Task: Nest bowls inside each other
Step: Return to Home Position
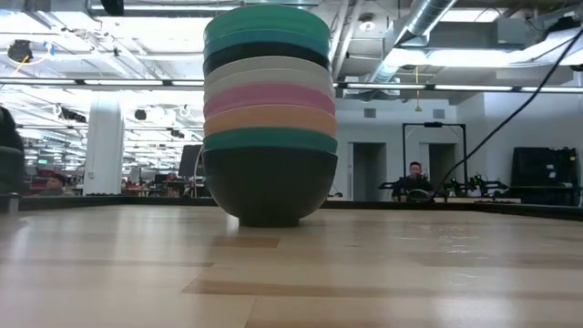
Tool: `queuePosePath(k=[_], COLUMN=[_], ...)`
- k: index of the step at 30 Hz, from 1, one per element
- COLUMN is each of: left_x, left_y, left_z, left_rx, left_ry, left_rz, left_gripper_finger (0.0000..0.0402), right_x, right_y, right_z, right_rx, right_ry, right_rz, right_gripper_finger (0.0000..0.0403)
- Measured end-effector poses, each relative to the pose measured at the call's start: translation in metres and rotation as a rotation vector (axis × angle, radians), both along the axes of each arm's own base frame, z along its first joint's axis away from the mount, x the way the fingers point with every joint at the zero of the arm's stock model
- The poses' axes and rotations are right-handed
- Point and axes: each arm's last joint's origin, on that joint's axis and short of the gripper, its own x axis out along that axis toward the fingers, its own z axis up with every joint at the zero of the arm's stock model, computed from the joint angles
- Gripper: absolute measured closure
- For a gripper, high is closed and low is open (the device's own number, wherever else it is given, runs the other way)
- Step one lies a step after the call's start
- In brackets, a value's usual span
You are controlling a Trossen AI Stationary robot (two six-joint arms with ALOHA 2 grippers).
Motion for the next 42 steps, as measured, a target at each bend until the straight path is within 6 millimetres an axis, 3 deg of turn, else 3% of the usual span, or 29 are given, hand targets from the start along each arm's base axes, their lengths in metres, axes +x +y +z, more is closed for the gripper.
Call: queuePosePath(k=[2,4,7,9,12,15,17,20,25,32,40,42], left_x=[-0.002,-0.004,-0.010,-0.023,-0.044,-0.052,-0.056,-0.064,-0.052,-0.031,-0.017,-0.014], left_y=[-0.002,-0.005,-0.010,-0.015,-0.023,-0.023,-0.021,-0.023,-0.023,-0.014,-0.004,-0.001], left_z=[0.003,0.005,0.021,0.036,0.045,0.026,0.013,-0.002,-0.016,-0.050,-0.101,-0.104], left_rx=[-0.089,-0.173,-0.013,0.126,0.260,0.223,0.177,0.240,0.383,0.331,0.224,0.187], left_ry=[-0.034,-0.066,-0.208,-0.385,-0.519,-0.431,-0.442,-0.560,-0.590,-0.571,-0.645,-0.592], left_rz=[-0.060,-0.166,-0.257,-0.269,-0.273,-0.171,-0.080,-0.058,-0.116,-0.039,0.100,0.123], left_gripper_finger=[0.0253,0.0253,0.0253,0.0253,0.0253,0.0253,0.0253,0.0253,0.0253,0.0253,0.0253,0.0253], right_x=[-0.015,-0.018,-0.027,-0.038,-0.053,-0.058,-0.057,-0.063,-0.082,-0.103,-0.115,-0.116], right_y=[0.007,0.017,0.035,0.041,0.043,0.045,0.047,0.048,0.039,0.033,0.021,0.019], right_z=[0.010,0.023,0.042,0.056,0.061,0.048,0.034,0.012,-0.038,-0.124,-0.211,-0.228], right_rx=[0.042,-0.146,-0.550,-0.704,-0.817,-0.843,-0.865,-0.914,-0.973,-1.067,-1.095,-1.099], right_ry=[-0.070,-0.163,-0.269,-0.357,-0.409,-0.417,-0.451,-0.578,-0.694,-0.885,-0.862,-0.826], right_rz=[0.017,0.076,0.177,0.225,0.248,0.265,0.278,0.293,0.234,0.161,0.116,0.134], right_gripper_finger=[0.0187,0.0187,0.0186,0.0186,0.0188,0.0191,0.0191,0.0189,0.0188,0.0191,0.0189,0.0190])
